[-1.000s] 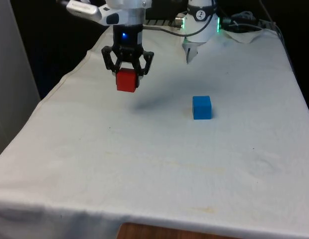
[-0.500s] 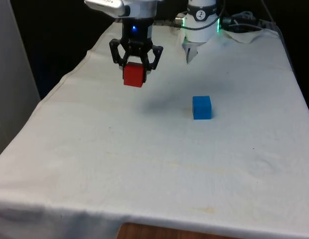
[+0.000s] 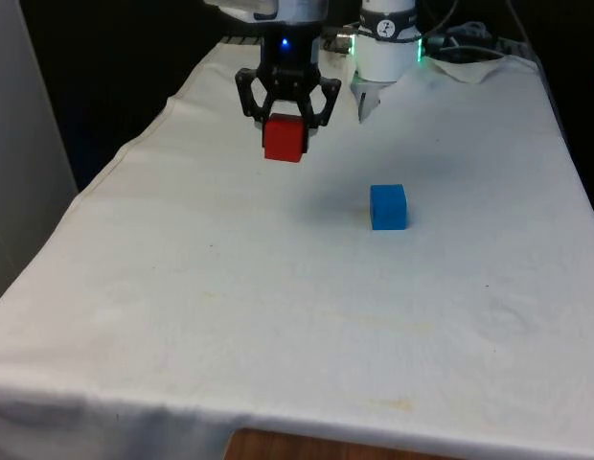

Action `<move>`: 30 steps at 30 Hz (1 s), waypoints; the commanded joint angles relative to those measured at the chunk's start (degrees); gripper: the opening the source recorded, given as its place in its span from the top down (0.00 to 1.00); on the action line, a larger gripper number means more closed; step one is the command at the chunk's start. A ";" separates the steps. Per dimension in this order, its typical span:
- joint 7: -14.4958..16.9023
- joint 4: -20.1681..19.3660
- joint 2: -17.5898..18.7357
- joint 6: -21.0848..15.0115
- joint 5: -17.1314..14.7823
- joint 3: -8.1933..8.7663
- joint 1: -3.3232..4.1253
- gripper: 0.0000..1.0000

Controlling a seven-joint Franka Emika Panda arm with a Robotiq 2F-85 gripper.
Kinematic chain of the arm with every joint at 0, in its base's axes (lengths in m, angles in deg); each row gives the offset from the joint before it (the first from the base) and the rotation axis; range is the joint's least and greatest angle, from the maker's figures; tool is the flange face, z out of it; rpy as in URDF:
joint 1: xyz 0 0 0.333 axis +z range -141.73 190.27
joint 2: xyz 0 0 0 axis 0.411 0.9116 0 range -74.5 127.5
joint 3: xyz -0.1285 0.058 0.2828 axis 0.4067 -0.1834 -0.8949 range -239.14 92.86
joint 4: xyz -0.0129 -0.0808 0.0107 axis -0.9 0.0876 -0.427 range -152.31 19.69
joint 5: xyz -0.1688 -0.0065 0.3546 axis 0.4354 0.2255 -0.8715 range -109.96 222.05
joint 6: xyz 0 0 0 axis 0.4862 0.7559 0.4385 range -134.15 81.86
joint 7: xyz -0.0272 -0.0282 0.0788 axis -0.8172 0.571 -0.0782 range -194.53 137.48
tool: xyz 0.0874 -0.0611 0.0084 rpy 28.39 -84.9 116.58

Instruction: Stack the two cubes.

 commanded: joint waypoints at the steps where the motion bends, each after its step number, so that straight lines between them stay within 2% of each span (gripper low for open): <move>1: -0.80 -0.34 -0.34 0.00 0.29 -0.11 0.40 0.99; 5: -1.20 -0.74 -0.69 -0.11 -0.23 -1.20 0.23 0.99; 6: -1.20 -0.40 -0.29 0.00 -0.06 -1.43 0.00 0.99; 7: -1.38 -0.97 -0.80 -0.17 -0.57 -1.78 0.17 0.99; 13: -1.43 -1.83 -1.09 -0.69 -2.29 -3.55 -0.06 0.99; 14: -1.66 -1.43 -0.74 -0.23 -1.60 -3.27 0.00 0.99; 18: -1.43 -2.35 -1.09 -0.97 -3.78 -4.76 -0.06 0.99; 22: -1.38 -2.64 -0.97 -1.20 -4.81 -5.61 -0.06 0.99; 23: -1.66 -2.23 -0.74 -0.63 -3.84 -5.10 0.00 0.99; 24: -1.38 -2.69 -0.92 -1.26 -5.16 -5.84 -0.06 0.99; 30: -1.66 -2.98 -0.46 -1.43 -6.65 -7.39 0.00 0.99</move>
